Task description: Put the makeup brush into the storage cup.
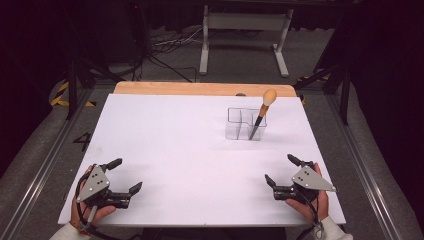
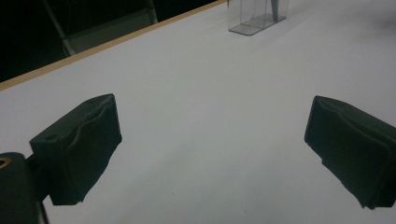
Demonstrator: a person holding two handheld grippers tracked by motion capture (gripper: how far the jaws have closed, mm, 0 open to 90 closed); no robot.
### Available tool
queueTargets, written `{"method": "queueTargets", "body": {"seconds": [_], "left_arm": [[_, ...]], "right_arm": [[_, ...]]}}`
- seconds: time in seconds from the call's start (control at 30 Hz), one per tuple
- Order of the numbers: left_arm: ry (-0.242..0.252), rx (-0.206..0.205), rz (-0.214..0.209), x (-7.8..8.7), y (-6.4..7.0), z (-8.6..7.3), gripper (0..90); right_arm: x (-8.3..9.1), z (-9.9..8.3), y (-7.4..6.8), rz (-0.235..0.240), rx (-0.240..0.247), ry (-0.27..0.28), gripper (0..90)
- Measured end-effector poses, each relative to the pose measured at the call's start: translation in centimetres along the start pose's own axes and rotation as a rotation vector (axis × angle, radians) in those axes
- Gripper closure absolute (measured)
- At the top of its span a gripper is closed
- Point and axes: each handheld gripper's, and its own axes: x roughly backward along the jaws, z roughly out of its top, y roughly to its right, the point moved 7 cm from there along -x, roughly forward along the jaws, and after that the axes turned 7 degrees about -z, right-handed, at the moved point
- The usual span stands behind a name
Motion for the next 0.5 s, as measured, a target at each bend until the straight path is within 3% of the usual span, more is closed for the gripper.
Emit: {"method": "queueTargets", "body": {"seconds": [0.17, 0.33, 0.5], "left_arm": [[-0.009, -0.01, -0.003, 0.1, 0.3, -0.1, 4.2], [-0.004, -0.005, 0.0, 0.5, 0.0, -0.2, 4.2], [-0.002, -0.006, 0.008, 0.6, 0.0, -0.2, 4.2]], "right_arm": [[0.2, 0.2, -0.1, -0.008, 0.017, 0.004, 4.9], [0.3, 0.8, -0.2, 0.004, -0.029, 0.015, 5.0], [0.3, 1.5, -1.1, 0.006, 0.035, 0.023, 5.0]]}}
